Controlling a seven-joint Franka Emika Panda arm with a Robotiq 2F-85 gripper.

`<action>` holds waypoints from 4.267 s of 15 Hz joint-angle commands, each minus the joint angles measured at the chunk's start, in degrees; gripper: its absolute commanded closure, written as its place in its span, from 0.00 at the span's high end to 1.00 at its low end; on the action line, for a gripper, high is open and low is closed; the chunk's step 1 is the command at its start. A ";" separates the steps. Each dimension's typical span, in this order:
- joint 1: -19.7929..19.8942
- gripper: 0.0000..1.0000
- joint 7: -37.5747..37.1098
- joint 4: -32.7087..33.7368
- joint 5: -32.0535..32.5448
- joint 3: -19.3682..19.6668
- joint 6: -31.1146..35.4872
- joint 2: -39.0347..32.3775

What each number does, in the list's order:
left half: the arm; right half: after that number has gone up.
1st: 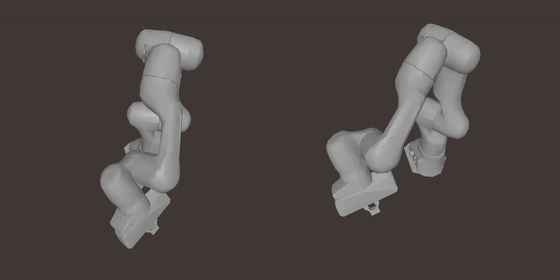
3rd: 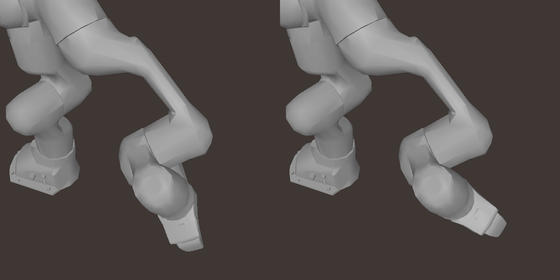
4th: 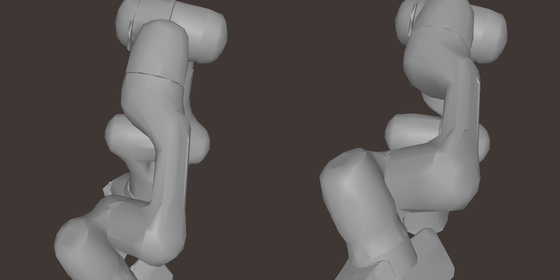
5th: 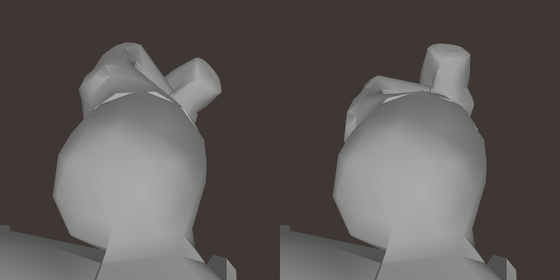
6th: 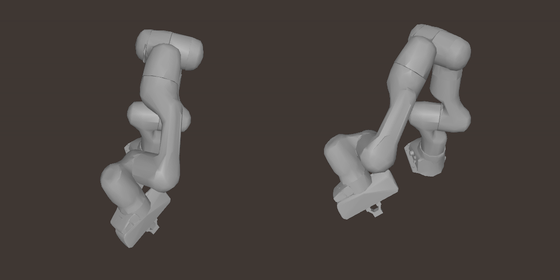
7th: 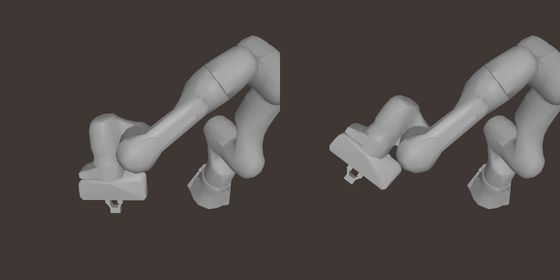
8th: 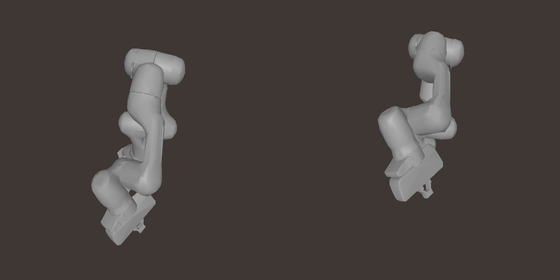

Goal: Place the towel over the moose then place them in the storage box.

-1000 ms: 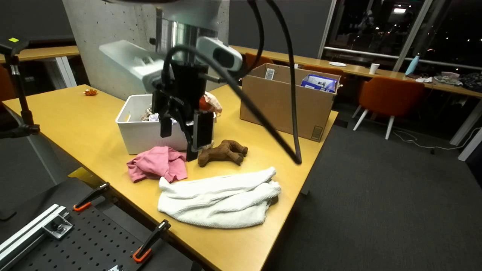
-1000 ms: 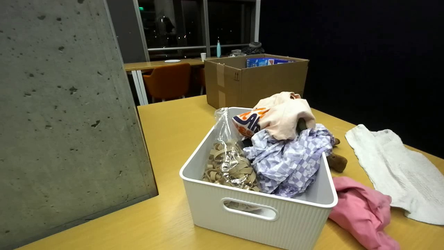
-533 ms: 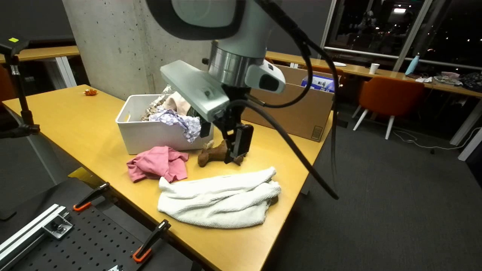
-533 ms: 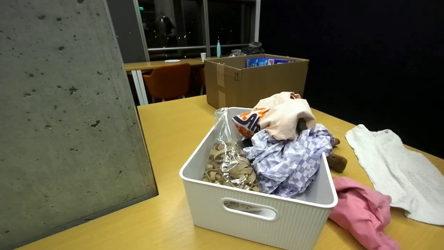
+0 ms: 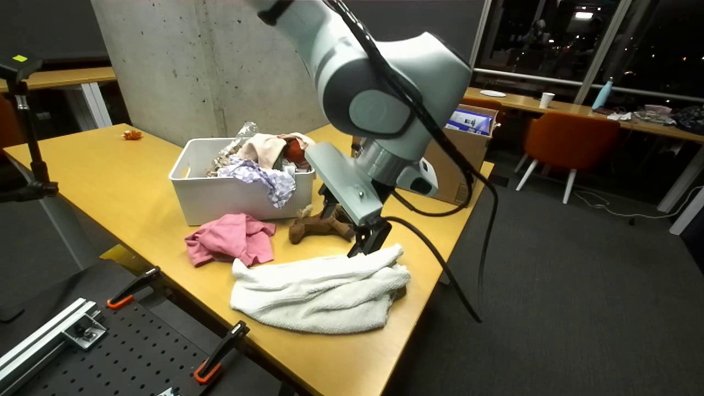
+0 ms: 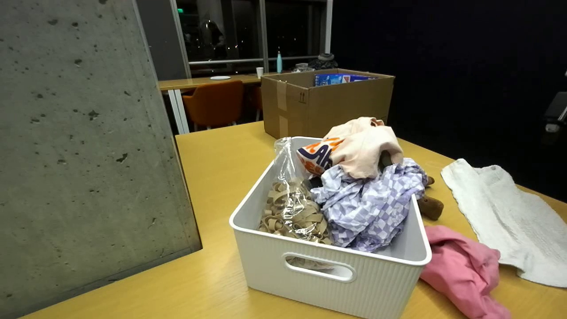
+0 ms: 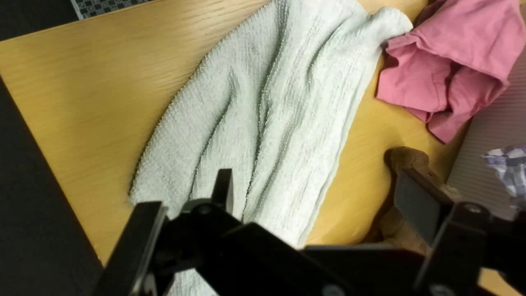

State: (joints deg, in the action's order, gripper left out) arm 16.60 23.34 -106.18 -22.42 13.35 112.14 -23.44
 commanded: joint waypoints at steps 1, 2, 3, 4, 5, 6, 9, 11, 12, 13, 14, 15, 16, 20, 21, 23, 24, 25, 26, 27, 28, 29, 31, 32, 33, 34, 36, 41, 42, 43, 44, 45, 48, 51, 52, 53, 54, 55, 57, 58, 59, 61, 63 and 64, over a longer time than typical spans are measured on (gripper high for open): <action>4.20 1.00 -1.28 5.54 -1.36 -2.89 -4.65 -6.09; 4.49 1.00 -2.50 5.28 -0.42 -2.79 -4.29 -6.45; 4.98 1.00 -3.38 5.52 -0.12 -2.76 -4.43 -6.93; 5.48 1.00 -4.07 6.16 -0.10 -2.79 -4.85 -7.62; 5.94 1.00 -4.92 7.33 -0.09 -2.84 -5.94 -8.47; 6.15 1.00 -6.29 8.88 0.58 -2.69 -7.73 -9.49; 6.17 1.00 -12.83 14.57 3.42 -1.68 -13.35 -12.58; 5.86 1.00 -17.50 18.89 5.25 -1.32 -16.88 -14.56; 5.49 1.00 -20.17 21.32 6.29 -1.15 -18.40 -15.78; 5.34 1.00 -22.24 23.57 6.98 -1.23 -19.92 -17.03; 4.82 1.00 -24.56 25.22 7.55 -1.37 -20.47 -18.05; 4.34 1.00 -26.71 26.73 8.09 -1.39 -20.95 -18.96; 3.72 1.00 -28.98 28.22 8.79 -1.31 -21.02 -20.15; 0.41 1.00 -36.98 31.08 10.96 -1.28 -18.54 -22.91; -0.53 1.00 -38.46 31.59 11.46 -1.34 -17.70 -23.33; -2.71 1.00 -40.83 31.48 12.46 -1.37 -14.72 -23.38; -3.85 1.00 -42.03 31.07 13.21 -1.26 -12.77 -23.50; -4.94 1.00 -43.34 30.32 13.93 -1.17 -10.84 -23.60; -6.29 1.00 -44.74 28.81 15.07 -0.92 -8.14 -23.48; -7.32 1.00 -45.79 27.01 15.80 -0.83 -5.15 -23.21; -8.19 1.00 -46.71 24.91 16.53 -0.67 -1.45 -22.90; -8.96 1.00 -47.29 22.81 17.15 -0.63 1.94 -22.35; -9.95 1.00 -47.94 19.43 18.22 -0.44 9.02 -22.30; -10.30 1.00 -48.22 17.72 18.51 -0.39 12.39 -22.17; -10.76 1.00 -48.14 15.94 18.88 -0.22 15.73 -21.78; -11.12 1.00 -48.27 14.56 19.18 0.01 18.57 -21.56; -11.34 1.00 -48.04 12.43 19.14 0.05 23.01 -21.44; -12.03 1.00 -47.69 9.58 18.99 0.60 30.67 -22.10; -12.13 1.00 -47.65 9.39 18.91 0.64 31.63 -22.33; -12.26 1.00 -47.63 9.29 18.90 0.68 32.49 -22.56; -12.46 0.75 -47.64 9.00 18.95 0.74 33.25 -22.60; -12.51 0.72 -47.49 8.77 18.92 0.73 33.84 -22.59; -12.66 0.49 -47.25 8.16 18.73 0.64 35.30 -22.65; -12.41 0.27 -46.81 8.09 18.39 0.32 35.96 -23.00; -12.36 0.20 -46.71 7.93 18.34 0.26 35.91 -22.95; -12.30 0.12 -46.69 7.62 18.26 0.23 36.03 -22.79; -12.30 0.05 -46.71 6.92 18.19 0.29 36.28 -22.32; -12.17 0.00 -46.43 6.20 18.05 0.14 36.64 -21.75; -12.13 0.00 -46.14 4.53 18.01 0.27 37.82 -20.34; -12.17 0.00 -45.90 3.75 18.26 0.57 37.90 -19.33; -12.32 0.01 -45.85 3.19 18.60 1.09 37.85 -18.44; -12.20 0.01 -45.34 2.76 19.16 2.07 36.66 -16.23; -12.14 0.01 -44.67 3.73 20.06 3.26 34.97 -14.25; -12.03 0.01 -44.32 4.97 20.64 3.72 33.94 -13.67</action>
State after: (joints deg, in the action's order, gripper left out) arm 4.85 -22.01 -100.95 -4.11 15.51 148.49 -41.18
